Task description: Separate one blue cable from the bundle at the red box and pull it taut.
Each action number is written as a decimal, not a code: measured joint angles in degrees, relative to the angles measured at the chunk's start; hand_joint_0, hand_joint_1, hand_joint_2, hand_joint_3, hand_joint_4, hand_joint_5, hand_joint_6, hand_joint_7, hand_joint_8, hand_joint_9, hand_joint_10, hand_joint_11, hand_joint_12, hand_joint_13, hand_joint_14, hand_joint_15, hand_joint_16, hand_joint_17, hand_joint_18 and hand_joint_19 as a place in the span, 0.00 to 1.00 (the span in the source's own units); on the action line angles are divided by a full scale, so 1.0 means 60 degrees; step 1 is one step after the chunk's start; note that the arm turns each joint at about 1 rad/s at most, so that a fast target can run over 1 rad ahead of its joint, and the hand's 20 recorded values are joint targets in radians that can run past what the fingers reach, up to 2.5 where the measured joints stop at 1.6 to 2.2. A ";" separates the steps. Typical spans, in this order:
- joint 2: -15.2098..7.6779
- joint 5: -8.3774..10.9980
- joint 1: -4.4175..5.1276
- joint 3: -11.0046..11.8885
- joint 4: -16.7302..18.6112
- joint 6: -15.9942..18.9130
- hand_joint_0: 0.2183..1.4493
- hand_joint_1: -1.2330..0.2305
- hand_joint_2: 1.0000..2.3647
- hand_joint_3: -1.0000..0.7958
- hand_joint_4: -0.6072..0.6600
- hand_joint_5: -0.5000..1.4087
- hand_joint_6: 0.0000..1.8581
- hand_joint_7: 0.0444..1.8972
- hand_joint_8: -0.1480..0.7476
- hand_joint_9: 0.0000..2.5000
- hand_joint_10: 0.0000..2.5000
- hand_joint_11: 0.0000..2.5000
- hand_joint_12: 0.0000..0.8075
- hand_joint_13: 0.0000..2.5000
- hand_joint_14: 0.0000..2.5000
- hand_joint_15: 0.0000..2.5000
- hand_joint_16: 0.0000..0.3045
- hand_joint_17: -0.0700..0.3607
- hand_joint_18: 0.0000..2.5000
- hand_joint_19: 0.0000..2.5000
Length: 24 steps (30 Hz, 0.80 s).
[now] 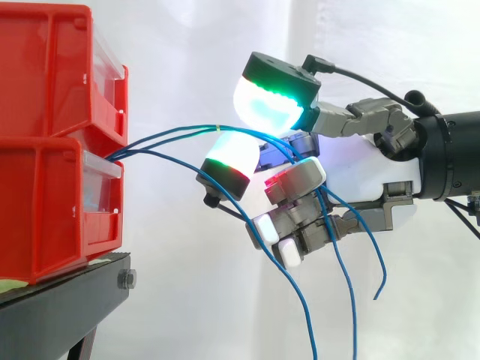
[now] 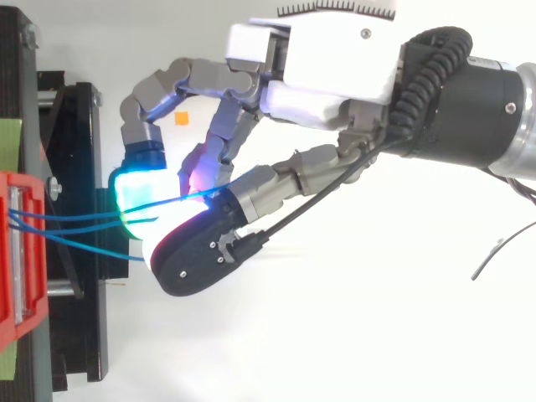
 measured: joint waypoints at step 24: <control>0.0001 0.0000 0.0003 0.0006 0.0000 0.0000 0.45 0.19 0.01 0.34 0.45 0.17 0.48 0.64 0.54 0.49 0.01 0.49 0.46 0.36 0.01 0.26 0.14 0.39 0.33 0.29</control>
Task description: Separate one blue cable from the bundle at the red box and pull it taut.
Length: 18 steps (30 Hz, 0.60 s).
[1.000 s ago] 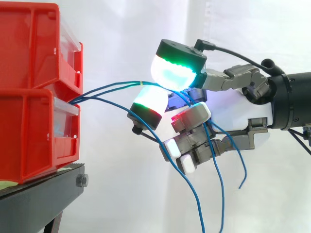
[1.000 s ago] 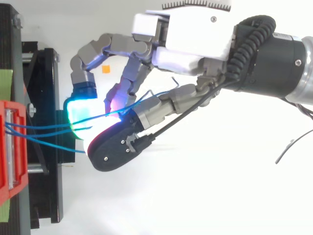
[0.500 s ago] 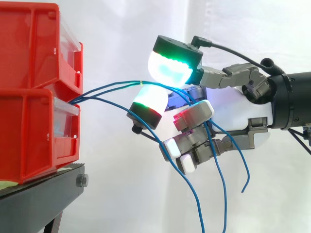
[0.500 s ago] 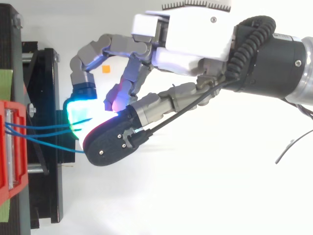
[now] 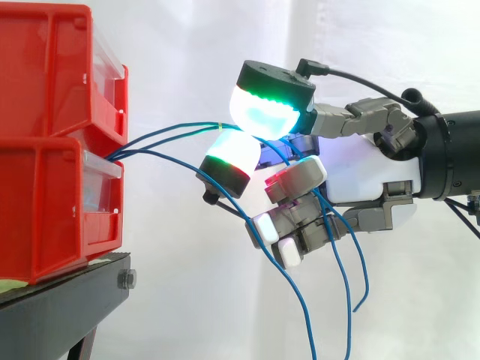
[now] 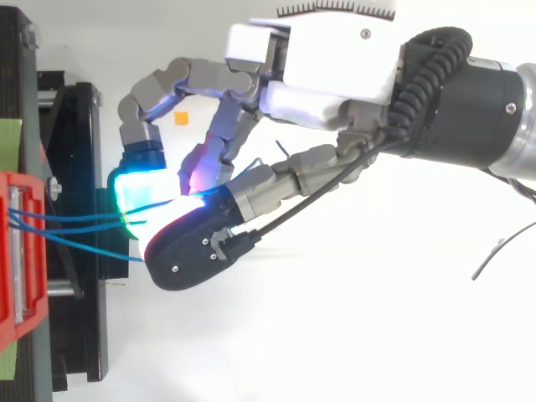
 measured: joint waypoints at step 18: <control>-0.0001 0.0000 0.0003 -0.0003 0.0011 0.0000 0.24 0.33 0.00 0.28 0.54 0.17 0.47 0.58 0.57 0.51 0.01 0.49 0.49 0.37 0.01 0.26 0.16 0.42 0.35 0.30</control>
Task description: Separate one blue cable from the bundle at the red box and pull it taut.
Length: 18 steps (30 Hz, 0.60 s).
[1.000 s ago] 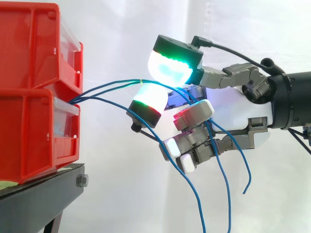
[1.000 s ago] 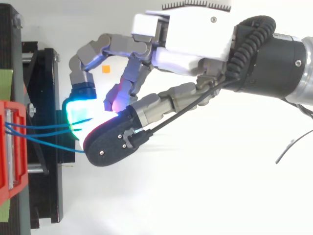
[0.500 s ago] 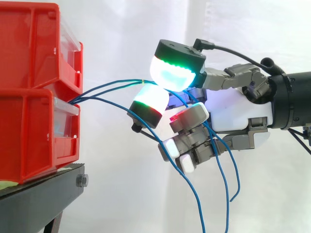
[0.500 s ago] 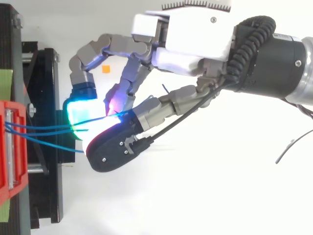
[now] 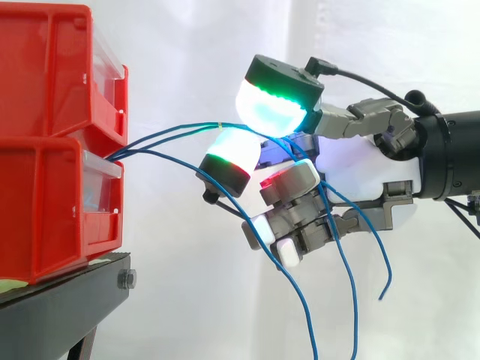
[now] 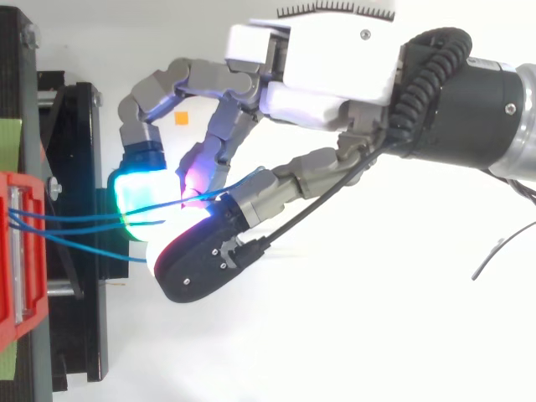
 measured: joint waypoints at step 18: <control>0.0001 0.0000 0.0011 -0.0001 0.0001 0.0000 0.26 0.39 0.00 0.28 0.53 0.18 0.46 0.59 0.56 0.51 0.01 0.49 0.49 0.36 0.01 0.26 0.16 0.41 0.35 0.31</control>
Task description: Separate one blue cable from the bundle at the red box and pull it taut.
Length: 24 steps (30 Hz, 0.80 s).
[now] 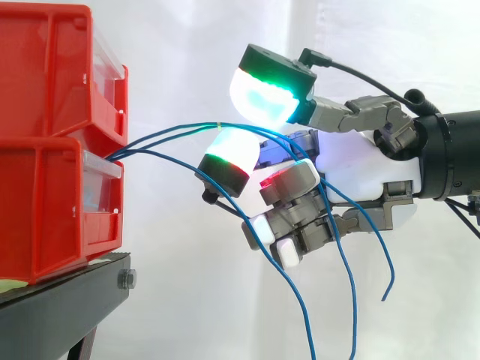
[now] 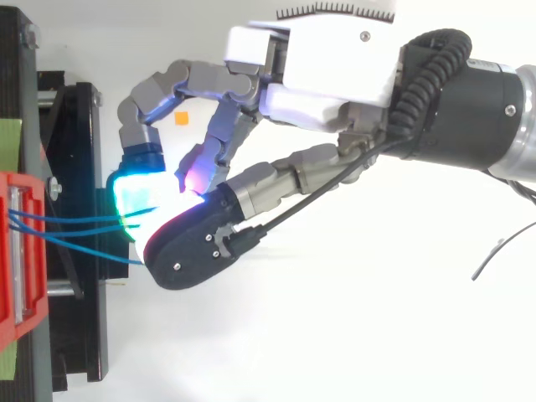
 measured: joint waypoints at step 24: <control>0.0000 0.0000 -0.0002 0.0001 0.0023 0.0000 0.42 0.23 0.01 0.38 0.42 0.17 0.47 0.66 0.55 0.50 0.01 0.49 0.47 0.35 0.01 0.26 0.15 0.40 0.33 0.30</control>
